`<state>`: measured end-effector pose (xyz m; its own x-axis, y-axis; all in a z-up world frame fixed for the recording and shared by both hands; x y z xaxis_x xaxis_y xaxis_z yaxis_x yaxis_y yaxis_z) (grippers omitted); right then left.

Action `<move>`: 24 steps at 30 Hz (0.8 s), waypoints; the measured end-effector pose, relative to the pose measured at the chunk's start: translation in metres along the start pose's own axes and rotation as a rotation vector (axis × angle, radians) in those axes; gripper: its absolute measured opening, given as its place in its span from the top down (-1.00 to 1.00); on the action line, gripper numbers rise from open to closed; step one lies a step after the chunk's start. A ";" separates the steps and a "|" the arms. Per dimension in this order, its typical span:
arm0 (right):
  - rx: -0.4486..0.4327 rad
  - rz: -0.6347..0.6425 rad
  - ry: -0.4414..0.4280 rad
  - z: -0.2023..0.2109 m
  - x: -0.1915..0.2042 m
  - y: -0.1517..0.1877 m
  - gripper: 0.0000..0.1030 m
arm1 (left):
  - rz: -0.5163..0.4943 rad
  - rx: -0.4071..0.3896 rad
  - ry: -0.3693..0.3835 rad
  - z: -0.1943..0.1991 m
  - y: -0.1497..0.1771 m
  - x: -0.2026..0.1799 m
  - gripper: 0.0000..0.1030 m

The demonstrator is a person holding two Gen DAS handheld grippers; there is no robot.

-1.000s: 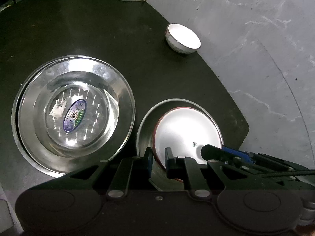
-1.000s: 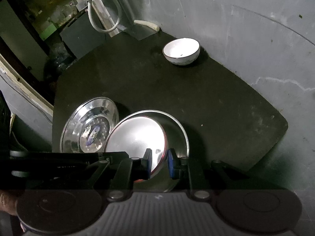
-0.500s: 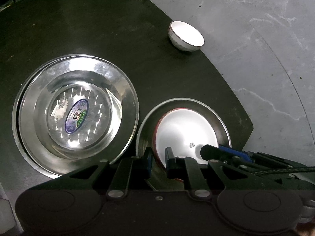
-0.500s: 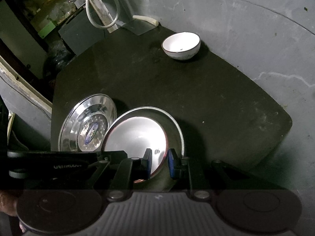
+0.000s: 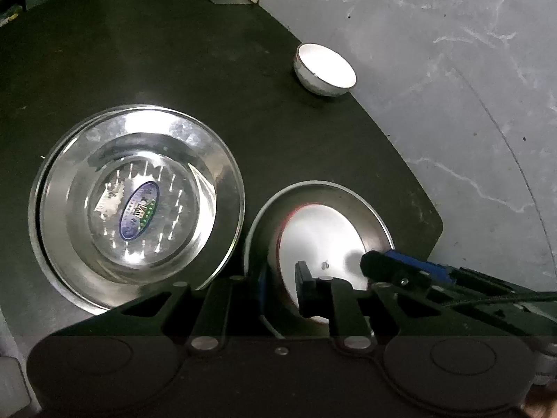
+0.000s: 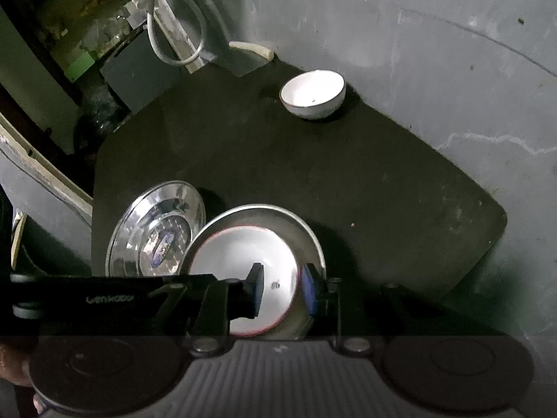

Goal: Organize plates and bowls
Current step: 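Lower the white bowl into the steel bowl and open both grippers, then move both grippers to the remaining red-rimmed white bowl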

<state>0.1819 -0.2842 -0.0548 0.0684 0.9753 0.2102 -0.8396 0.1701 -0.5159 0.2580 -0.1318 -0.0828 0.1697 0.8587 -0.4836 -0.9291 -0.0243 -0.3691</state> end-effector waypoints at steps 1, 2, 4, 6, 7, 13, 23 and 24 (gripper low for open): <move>-0.011 0.001 0.002 0.003 0.000 -0.001 0.45 | -0.002 -0.006 0.000 0.003 0.000 0.000 0.59; -0.023 0.003 0.004 0.006 0.000 -0.001 0.45 | -0.004 -0.013 0.000 0.006 0.000 -0.001 0.55; -0.046 0.003 0.005 0.011 0.000 -0.003 0.36 | -0.007 -0.032 0.001 0.013 -0.001 -0.002 0.47; -0.058 -0.001 0.006 0.014 -0.001 -0.005 0.29 | -0.010 -0.057 0.003 0.020 -0.002 -0.003 0.34; -0.061 -0.003 0.005 0.015 -0.002 -0.005 0.27 | -0.013 -0.065 -0.005 0.023 -0.003 -0.004 0.20; -0.081 -0.001 -0.001 0.017 -0.006 -0.010 -0.03 | -0.009 -0.121 -0.026 0.036 -0.012 -0.005 -0.14; -0.071 -0.037 -0.008 0.002 -0.022 -0.021 -0.56 | 0.030 -0.141 -0.138 0.028 -0.026 0.001 -0.75; -0.070 -0.042 -0.010 0.000 -0.024 -0.022 -0.64 | 0.034 -0.136 -0.146 0.027 -0.027 0.003 -0.77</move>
Point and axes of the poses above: each gripper's, at about its wrist camera, not at the fingertips, and z roughly against the way its jaws point, x to its left, y to its underside, the point moved 2 cm from there along -z, roughly the way its jaws point, and after that the axes turned 8 degrees about y, right-handed, at the moved point
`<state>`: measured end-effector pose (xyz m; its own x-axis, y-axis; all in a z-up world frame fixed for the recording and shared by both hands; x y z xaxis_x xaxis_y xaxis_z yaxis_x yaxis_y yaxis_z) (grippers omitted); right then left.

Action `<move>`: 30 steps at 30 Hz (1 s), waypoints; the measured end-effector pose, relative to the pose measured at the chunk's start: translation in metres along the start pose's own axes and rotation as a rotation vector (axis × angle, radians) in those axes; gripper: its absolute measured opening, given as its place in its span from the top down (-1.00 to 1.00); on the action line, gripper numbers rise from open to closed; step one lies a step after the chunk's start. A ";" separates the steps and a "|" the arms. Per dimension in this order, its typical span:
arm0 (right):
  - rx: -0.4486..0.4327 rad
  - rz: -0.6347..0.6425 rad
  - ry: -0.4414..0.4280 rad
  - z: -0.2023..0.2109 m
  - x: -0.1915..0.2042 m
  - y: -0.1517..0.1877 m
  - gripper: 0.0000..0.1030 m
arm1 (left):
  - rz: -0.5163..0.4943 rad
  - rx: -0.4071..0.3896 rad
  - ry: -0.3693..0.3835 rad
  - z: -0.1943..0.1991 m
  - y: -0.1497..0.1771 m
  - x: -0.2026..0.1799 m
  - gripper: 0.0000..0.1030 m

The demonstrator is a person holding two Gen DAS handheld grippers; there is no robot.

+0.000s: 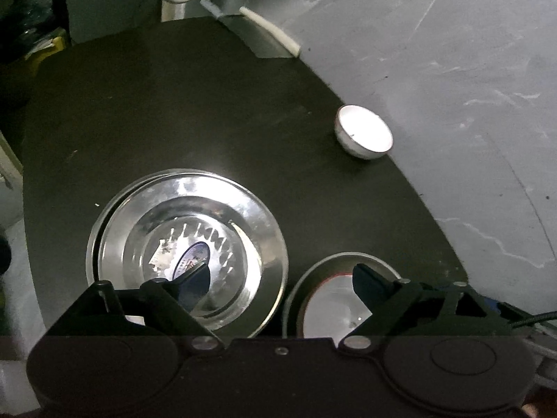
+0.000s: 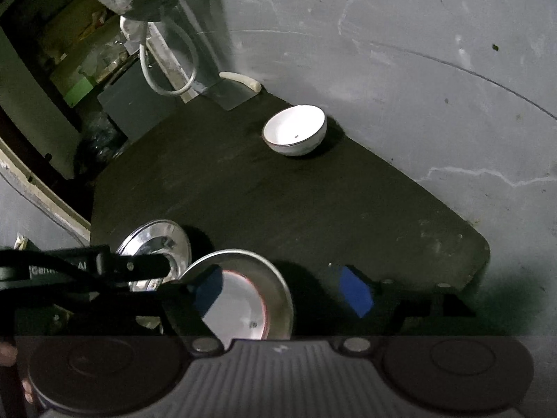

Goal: Organize plates and bowls
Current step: 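Move both grippers to the remaining red-rimmed white bowl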

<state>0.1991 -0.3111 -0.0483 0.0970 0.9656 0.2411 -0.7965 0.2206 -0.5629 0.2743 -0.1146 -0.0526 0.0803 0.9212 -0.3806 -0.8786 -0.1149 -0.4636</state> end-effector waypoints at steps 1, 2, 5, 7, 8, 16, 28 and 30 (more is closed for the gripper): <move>0.001 -0.005 -0.002 -0.002 -0.001 -0.001 -0.69 | 0.003 0.004 -0.011 -0.001 -0.001 0.001 -0.80; 0.002 -0.009 -0.003 -0.004 -0.003 -0.002 -0.71 | 0.005 0.008 -0.022 -0.002 -0.001 0.003 -0.84; -0.004 -0.019 0.005 -0.011 -0.005 -0.006 -0.81 | 0.015 0.015 -0.055 -0.007 -0.005 0.007 -0.89; -0.018 -0.027 0.018 -0.014 -0.006 -0.008 -0.82 | 0.022 0.015 -0.070 -0.010 -0.008 0.008 -0.90; -0.029 -0.031 0.023 -0.016 -0.007 -0.010 -0.82 | 0.025 0.015 -0.076 -0.011 -0.010 0.008 -0.90; -0.121 -0.135 0.098 -0.039 -0.020 -0.031 -0.88 | 0.030 0.009 -0.107 -0.033 -0.045 0.008 -0.94; -0.111 -0.225 0.054 -0.092 -0.023 -0.072 -0.90 | -0.107 0.002 -0.099 -0.088 -0.136 -0.025 -0.94; -0.110 -0.218 0.054 -0.098 -0.022 -0.078 -0.90 | -0.132 -0.007 -0.089 -0.096 -0.149 -0.033 -0.96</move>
Point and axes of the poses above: each gripper's, at about its wrist camera, not at the fingertips, and z roughly against the way its jaws point, x to its left, y to its underside, the point moved 2 cm from there along -z, roughly the way its jaws point, and after that the axes turned 8 degrees about y, right-handed, at the moved point
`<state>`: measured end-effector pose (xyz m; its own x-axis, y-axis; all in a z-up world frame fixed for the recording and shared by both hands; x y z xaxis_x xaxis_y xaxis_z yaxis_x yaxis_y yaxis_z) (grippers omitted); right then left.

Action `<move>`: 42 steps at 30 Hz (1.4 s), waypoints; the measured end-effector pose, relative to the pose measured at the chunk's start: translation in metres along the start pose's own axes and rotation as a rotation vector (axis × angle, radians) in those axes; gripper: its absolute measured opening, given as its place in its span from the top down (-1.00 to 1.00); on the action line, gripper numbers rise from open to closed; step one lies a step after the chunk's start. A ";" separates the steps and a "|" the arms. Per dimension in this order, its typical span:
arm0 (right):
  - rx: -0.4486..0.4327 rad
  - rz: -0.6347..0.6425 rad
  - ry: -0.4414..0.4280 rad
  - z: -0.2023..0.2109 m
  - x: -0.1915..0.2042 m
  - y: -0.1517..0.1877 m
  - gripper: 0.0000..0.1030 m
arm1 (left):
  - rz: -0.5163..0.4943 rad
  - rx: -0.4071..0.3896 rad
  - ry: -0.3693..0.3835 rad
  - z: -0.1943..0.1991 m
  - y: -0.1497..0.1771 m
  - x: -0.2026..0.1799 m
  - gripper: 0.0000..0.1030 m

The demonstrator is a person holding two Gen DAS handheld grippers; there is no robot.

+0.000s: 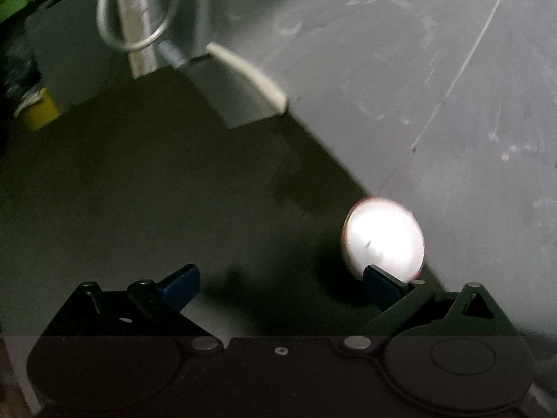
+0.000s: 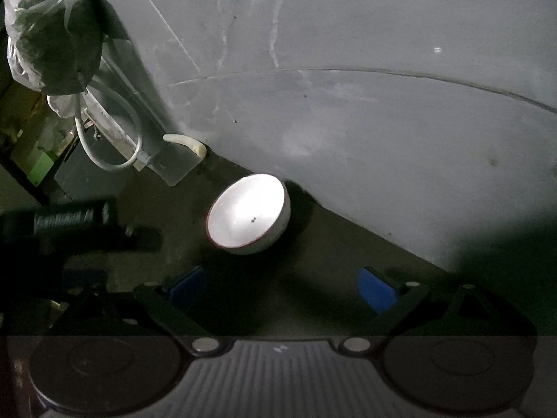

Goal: Organize plates and bowls
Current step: 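Move both grippers to the remaining red-rimmed white bowl, then grasp the rim of the second white bowl with both grippers, then lift and carry the second white bowl toward the steel bowl with both grippers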

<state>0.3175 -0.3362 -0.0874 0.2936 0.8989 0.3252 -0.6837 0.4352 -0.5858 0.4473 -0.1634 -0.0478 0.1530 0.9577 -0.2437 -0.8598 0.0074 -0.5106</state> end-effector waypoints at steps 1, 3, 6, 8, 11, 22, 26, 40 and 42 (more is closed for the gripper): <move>-0.004 0.002 0.003 -0.002 0.001 -0.002 -0.90 | -0.009 -0.003 0.009 -0.004 -0.006 -0.003 -0.98; -0.013 -0.007 0.007 -0.006 0.002 -0.006 -0.90 | -0.024 0.000 0.022 -0.015 -0.015 -0.006 -0.98; 0.000 -0.040 -0.004 -0.015 0.001 -0.010 -0.90 | -0.056 0.023 0.033 -0.033 -0.027 -0.009 -0.98; -0.010 -0.057 -0.013 -0.019 0.001 -0.011 -0.90 | -0.070 0.039 0.052 -0.043 -0.031 -0.010 -0.98; -0.038 -0.048 -0.011 -0.021 0.003 -0.012 -0.86 | -0.076 0.056 0.095 -0.055 -0.035 -0.011 -0.98; -0.046 -0.079 0.009 -0.042 0.008 -0.019 -0.62 | -0.127 0.064 0.098 -0.079 -0.039 -0.020 -0.88; -0.033 -0.079 0.014 -0.047 0.008 -0.019 -0.60 | -0.126 0.069 0.101 -0.080 -0.038 -0.017 -0.71; -0.029 -0.097 0.010 -0.057 0.005 -0.017 -0.40 | -0.084 0.101 0.121 -0.086 -0.032 -0.021 0.35; -0.032 -0.107 0.015 -0.059 0.005 -0.016 -0.31 | -0.072 0.101 0.131 -0.085 -0.031 -0.021 0.43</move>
Point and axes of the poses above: each gripper's, at about its wrist camera, not at the fingertips, and z roughly against the way its jaws point, x to its left, y to its underside, the point moved 2 cm from there along -z, roughly the way its jaws point, and after that the axes turned 8 degrees about y, right-handed, at the moved point
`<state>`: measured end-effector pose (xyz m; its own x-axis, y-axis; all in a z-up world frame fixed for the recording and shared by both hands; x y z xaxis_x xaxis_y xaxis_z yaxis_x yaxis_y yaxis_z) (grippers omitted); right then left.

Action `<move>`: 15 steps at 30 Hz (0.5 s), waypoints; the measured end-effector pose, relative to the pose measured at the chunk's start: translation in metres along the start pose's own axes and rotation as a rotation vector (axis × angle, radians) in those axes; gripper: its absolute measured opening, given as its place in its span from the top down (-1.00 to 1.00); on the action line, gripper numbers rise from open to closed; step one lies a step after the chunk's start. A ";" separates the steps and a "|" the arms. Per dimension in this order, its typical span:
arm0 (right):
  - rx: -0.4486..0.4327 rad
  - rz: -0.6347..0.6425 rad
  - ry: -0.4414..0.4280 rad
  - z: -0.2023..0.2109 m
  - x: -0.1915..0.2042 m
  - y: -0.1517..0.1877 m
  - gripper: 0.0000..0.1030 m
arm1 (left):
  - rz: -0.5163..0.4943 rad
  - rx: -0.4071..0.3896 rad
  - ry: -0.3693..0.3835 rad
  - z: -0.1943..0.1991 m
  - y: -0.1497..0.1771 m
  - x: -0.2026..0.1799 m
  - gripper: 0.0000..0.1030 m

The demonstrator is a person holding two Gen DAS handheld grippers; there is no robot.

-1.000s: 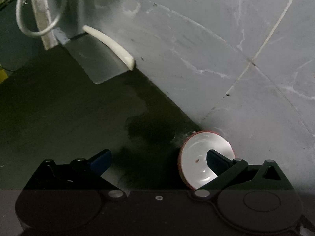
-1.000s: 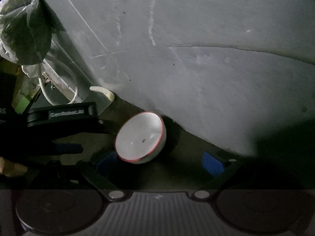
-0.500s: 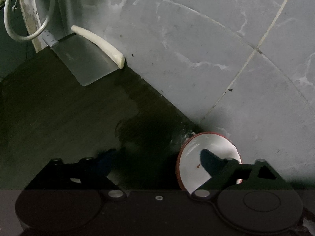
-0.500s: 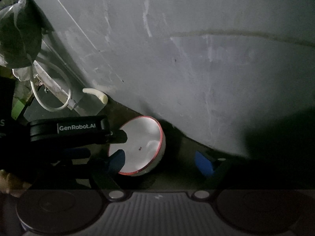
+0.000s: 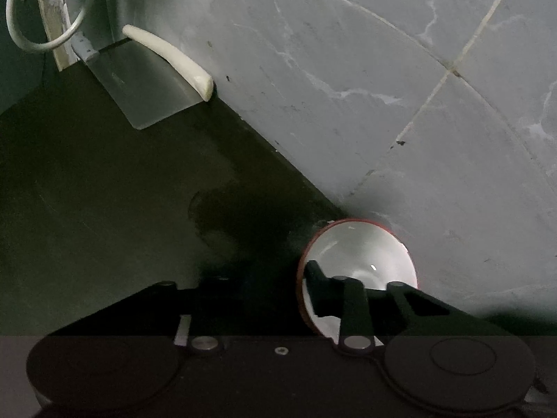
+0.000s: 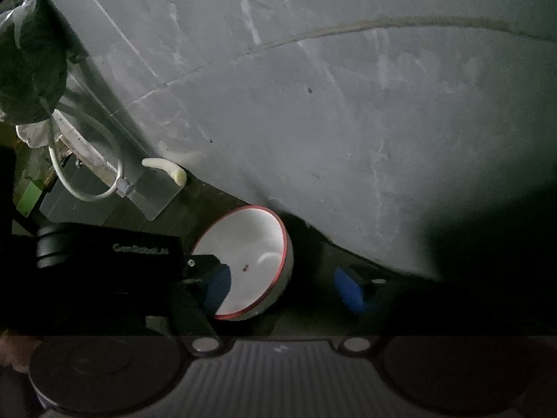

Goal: Organize plates and bowls
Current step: 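Lift and carry the second white bowl toward the steel bowl with both grippers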

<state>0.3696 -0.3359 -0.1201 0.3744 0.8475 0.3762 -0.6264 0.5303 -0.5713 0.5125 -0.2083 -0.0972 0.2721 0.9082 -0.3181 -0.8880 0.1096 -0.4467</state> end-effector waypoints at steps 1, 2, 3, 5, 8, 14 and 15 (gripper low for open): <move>0.001 -0.008 0.001 -0.002 -0.001 0.000 -0.25 | 0.004 0.000 0.001 0.000 0.000 -0.001 0.47; -0.001 -0.011 0.001 -0.002 -0.001 0.001 -0.22 | 0.004 0.001 0.004 0.001 0.001 -0.001 0.51; -0.002 -0.014 0.001 -0.003 0.000 0.001 -0.19 | 0.004 0.002 0.005 0.001 0.001 -0.002 0.52; -0.002 -0.019 -0.005 -0.003 -0.001 0.001 -0.14 | 0.008 0.006 0.005 0.001 0.002 -0.002 0.52; 0.006 -0.016 -0.009 -0.003 -0.001 0.002 0.05 | 0.029 0.011 0.011 0.001 0.004 -0.001 0.55; 0.022 -0.003 -0.027 -0.005 0.000 0.003 0.30 | 0.040 0.014 0.031 0.003 0.011 -0.004 0.80; 0.025 -0.004 -0.032 -0.005 -0.001 0.002 0.31 | 0.048 0.011 0.032 0.004 0.013 -0.003 0.80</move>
<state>0.3715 -0.3352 -0.1254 0.3549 0.8439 0.4023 -0.6421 0.5328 -0.5513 0.4991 -0.2081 -0.0990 0.2410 0.8991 -0.3655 -0.9041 0.0710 -0.4215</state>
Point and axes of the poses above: each gripper's, at about its wrist camera, not at the fingertips, and z roughly against the way its jaws point, x to its left, y to its underside, the point moved 2 cm from there along -z, roughly the way its jaws point, and after that the axes turned 8 degrees about y, right-handed, at the moved point
